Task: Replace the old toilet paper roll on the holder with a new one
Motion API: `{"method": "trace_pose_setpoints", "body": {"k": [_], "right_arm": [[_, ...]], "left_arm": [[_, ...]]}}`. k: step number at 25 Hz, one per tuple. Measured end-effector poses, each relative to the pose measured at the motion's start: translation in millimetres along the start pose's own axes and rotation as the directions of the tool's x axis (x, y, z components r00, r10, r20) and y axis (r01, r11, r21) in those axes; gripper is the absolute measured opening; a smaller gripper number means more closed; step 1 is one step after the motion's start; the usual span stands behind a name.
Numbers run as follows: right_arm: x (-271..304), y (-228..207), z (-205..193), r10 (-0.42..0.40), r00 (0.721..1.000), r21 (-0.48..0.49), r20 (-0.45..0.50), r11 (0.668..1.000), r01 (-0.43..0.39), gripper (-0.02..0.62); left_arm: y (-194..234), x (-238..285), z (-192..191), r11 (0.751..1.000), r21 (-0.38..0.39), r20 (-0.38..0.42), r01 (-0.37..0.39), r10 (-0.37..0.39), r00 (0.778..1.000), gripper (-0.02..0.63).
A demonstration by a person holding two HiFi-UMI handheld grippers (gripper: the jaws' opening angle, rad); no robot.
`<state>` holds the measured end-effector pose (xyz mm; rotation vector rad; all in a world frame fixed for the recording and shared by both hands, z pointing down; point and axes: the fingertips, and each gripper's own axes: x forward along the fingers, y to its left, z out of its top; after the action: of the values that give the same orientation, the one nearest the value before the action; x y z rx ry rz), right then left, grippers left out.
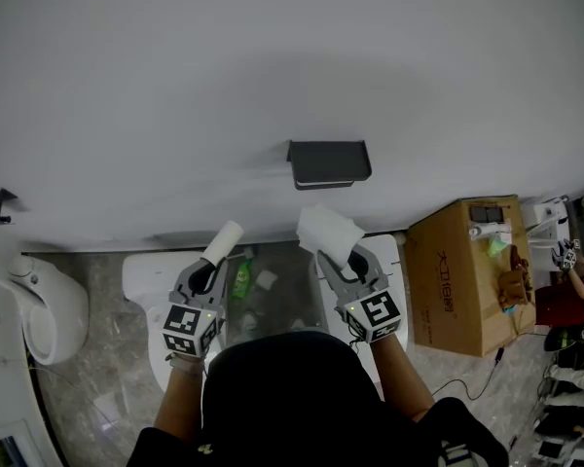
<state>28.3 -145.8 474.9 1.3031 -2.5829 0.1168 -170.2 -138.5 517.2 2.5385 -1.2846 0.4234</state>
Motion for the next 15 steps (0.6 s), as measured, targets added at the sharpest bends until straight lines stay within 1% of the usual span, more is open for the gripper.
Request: {"method": "trace_pose_setpoints", "body": {"k": [4,9,11,15], "right_arm": [[3.7,-9.8,17.5,0.056,0.998,0.007,0.036,0.998,-0.056,0.135],[10.3,-38.0,50.2,0.147,0.987,0.033,0.068,0.988,-0.15,0.135],[14.6,-51.3,60.4,0.182,0.981,0.045,0.072,0.982,-0.186,0.135],[29.6,-77.6,76.7,0.225,0.973,0.068,0.052,0.971,-0.228,0.137]], "left_arm": [[-0.2,-3.2,-3.8,1.0,-0.007,-0.008,-0.004,0.003,1.0,0.031],[1.8,-5.8,-6.3,1.0,-0.02,-0.01,-0.025,0.024,1.0,0.032],[3.2,-5.6,-7.6,0.999,-0.025,-0.01,-0.035,0.035,0.999,0.032],[8.2,-4.6,-7.3,0.998,-0.034,-0.009,-0.059,0.059,0.998,0.031]]}}
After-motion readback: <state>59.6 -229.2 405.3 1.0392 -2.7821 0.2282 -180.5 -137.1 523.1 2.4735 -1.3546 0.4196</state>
